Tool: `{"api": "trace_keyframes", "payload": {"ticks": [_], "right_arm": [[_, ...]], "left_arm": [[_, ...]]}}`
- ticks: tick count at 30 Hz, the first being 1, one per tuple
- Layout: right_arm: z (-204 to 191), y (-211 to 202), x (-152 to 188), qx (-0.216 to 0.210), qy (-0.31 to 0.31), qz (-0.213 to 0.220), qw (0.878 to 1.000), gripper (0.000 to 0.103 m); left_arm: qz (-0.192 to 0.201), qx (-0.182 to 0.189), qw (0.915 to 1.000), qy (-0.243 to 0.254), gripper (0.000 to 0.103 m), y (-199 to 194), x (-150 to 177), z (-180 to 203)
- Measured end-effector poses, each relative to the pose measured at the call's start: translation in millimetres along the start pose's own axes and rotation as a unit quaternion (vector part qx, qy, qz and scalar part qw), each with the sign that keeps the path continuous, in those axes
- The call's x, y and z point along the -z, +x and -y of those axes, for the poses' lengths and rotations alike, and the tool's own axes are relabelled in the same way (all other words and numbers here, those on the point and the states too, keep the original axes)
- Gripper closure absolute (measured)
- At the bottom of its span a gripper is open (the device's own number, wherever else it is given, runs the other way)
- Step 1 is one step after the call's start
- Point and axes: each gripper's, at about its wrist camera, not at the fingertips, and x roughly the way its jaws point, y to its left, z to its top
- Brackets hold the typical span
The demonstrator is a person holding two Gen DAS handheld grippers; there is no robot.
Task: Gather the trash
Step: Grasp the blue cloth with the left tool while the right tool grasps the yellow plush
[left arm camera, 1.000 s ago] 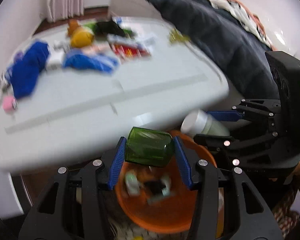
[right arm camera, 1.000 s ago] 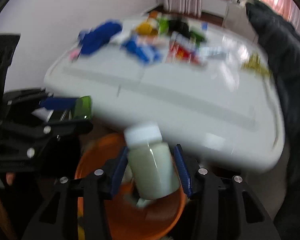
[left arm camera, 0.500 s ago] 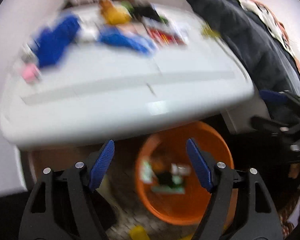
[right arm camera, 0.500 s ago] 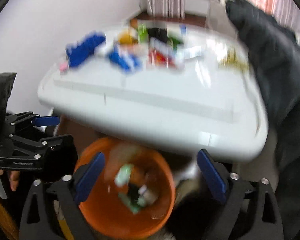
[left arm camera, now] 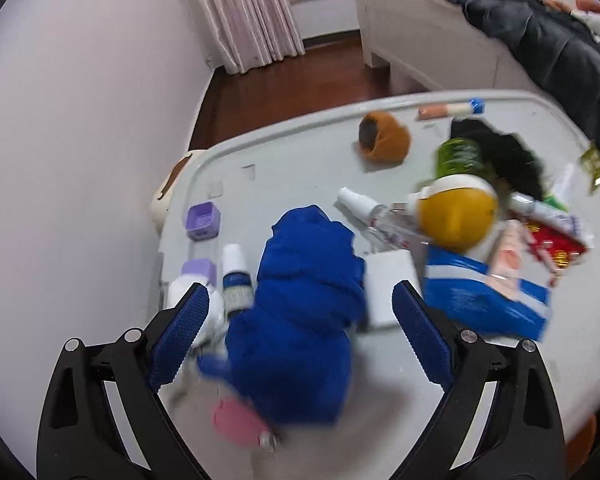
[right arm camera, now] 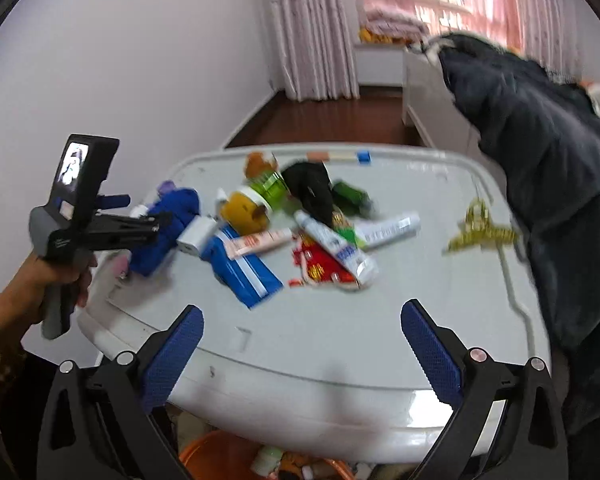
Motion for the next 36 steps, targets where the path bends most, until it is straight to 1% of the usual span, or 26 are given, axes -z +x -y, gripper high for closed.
{"api": "trace_keyframes", "payload": {"ticks": [1,2,3,4,5,7,9,10,14,15,16,17,20,22,24,27,30,31,32,33,35,36], "right_arm": [[3.4,3.1,-0.1,-0.007,0.011,-0.005,1.000,0.006],[7.5,5.9,0.5,-0.014,0.022,-0.012,1.000,0.006],[9.7,6.1,3.3,-0.014,0.026,-0.015,0.999,0.006],[9.5,6.1,4.1,-0.011,0.026,-0.015,0.999,0.006],[9.2,5.9,4.3,-0.009,0.024,-0.015,1.000,0.006],[6.6,5.9,3.6,0.002,0.012,-0.009,1.000,0.006],[2.4,6.2,4.0,0.013,-0.006,-0.003,1.000,0.006],[3.7,8.9,3.8,0.011,-0.007,-0.003,1.000,0.006],[-3.3,23.2,-11.2,-0.018,0.004,-0.017,1.000,0.006],[-9.7,29.1,-20.1,-0.035,0.006,-0.021,0.999,0.006],[-14.6,35.4,-26.6,-0.045,0.004,-0.027,0.999,0.006],[-24.4,48.2,-40.5,-0.058,0.003,-0.035,0.998,0.006],[-43.6,81.0,-68.2,-0.078,0.013,-0.047,0.996,0.006],[-53.5,112.5,-85.2,-0.080,0.034,-0.062,0.994,0.006],[-64.2,145.1,-95.8,-0.065,0.045,-0.080,0.994,0.006],[-72.1,180.4,-101.6,-0.048,0.055,-0.103,0.992,0.006],[-75.0,207.7,-106.3,-0.028,0.067,-0.122,0.990,0.012],[-75.7,216.9,-107.2,-0.020,0.067,-0.130,0.989,0.019],[-76.3,222.6,-107.9,-0.011,0.064,-0.137,0.988,0.024],[-77.8,230.5,-107.7,0.001,0.053,-0.148,0.988,0.037],[-78.4,232.8,-107.5,-0.002,0.045,-0.150,0.988,0.039],[-77.3,231.8,-108.3,0.005,0.042,-0.148,0.988,0.039]], "left_arm": [[-0.001,0.003,1.0000,0.002,0.016,6.4,-2.1,0.7],[-0.005,0.004,1.0000,0.003,0.036,14.0,-2.3,0.4],[-0.016,0.006,0.9999,0.002,0.047,21.1,-2.0,1.1],[-0.021,0.009,0.9997,-0.009,0.049,24.7,1.1,1.7],[-0.011,0.009,0.9996,-0.022,0.054,22.6,1.9,-0.8],[-0.007,0.015,0.9992,-0.036,0.058,16.3,2.3,-2.6],[0.008,0.030,0.9982,-0.052,0.058,1.3,3.8,-4.3],[0.019,0.042,0.9972,-0.059,0.058,-12.7,5.2,-4.3],[0.056,0.093,0.9905,-0.085,0.058,-66.3,19.9,1.7],[0.068,0.107,0.9880,-0.089,0.058,-81.8,27.5,4.8],[0.076,0.113,0.9865,-0.091,0.057,-89.5,31.8,6.4],[0.086,0.121,0.9844,-0.094,0.057,-98.5,37.4,8.5],[0.099,0.133,0.9811,-0.100,0.057,-108.9,47.6,10.0],[0.102,0.139,0.9791,-0.108,0.057,-107.6,52.6,2.6],[0.103,0.132,0.9788,-0.118,0.057,-105.7,53.9,-9.7],[0.101,0.123,0.9785,-0.131,0.057,-103.6,58.1,-26.0],[0.103,0.127,0.9774,-0.134,0.056,-105.0,59.9,-34.0],[0.102,0.129,0.9773,-0.133,0.056,-105.5,60.5,-34.7],[0.101,0.133,0.9769,-0.134,0.056,-105.9,61.5,-34.7],[0.099,0.138,0.9763,-0.134,0.056,-104.8,61.5,-35.1],[0.095,0.146,0.9752,-0.137,0.055,-103.5,61.3,-35.3],[0.094,0.149,0.9744,-0.139,0.055,-103.3,62.0,-36.5]]}}
